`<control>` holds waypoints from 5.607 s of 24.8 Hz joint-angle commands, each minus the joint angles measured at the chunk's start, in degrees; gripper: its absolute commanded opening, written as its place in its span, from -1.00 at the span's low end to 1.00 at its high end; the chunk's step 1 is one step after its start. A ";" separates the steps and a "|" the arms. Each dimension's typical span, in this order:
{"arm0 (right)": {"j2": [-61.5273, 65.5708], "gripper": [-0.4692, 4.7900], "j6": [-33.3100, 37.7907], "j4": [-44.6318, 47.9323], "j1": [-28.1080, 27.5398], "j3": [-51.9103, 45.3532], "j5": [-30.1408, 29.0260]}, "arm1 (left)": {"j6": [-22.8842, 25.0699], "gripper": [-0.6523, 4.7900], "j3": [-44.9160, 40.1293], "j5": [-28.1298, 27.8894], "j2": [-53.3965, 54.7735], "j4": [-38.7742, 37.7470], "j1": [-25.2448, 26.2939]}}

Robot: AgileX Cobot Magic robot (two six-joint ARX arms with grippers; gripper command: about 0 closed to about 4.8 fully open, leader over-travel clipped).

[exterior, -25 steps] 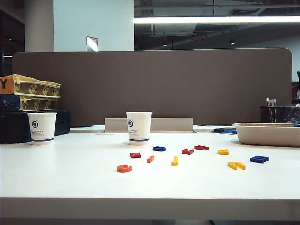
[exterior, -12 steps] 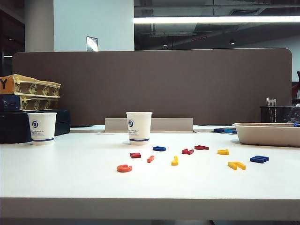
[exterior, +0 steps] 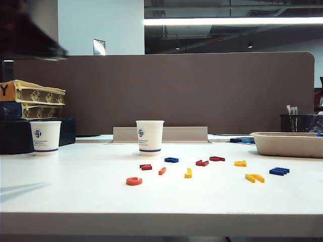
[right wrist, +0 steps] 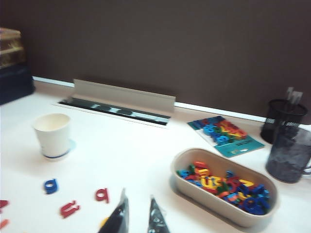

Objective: Pick up the letter "c" and put it in the paper cup.

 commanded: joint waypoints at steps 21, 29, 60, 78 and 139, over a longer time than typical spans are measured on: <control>23.15 -0.37 -1.03 10.80 1.53 8.35 -1.70 | 4.26 -0.28 8.92 -1.01 25.51 3.04 -5.62; 30.69 -0.38 -0.55 13.42 4.28 9.07 -1.88 | 4.13 -0.28 8.94 2.43 27.04 3.13 -6.01; 39.67 -0.38 -0.66 15.85 5.33 13.77 -2.91 | 4.04 -0.20 14.95 6.25 44.24 1.05 -7.63; 39.69 -0.38 -0.83 15.41 5.33 13.77 -2.89 | 4.13 -0.19 15.32 4.63 46.99 -0.07 -7.63; 40.61 -0.38 -2.36 15.23 5.33 13.77 -1.84 | 8.22 -0.09 18.25 -2.99 52.04 -10.73 -10.03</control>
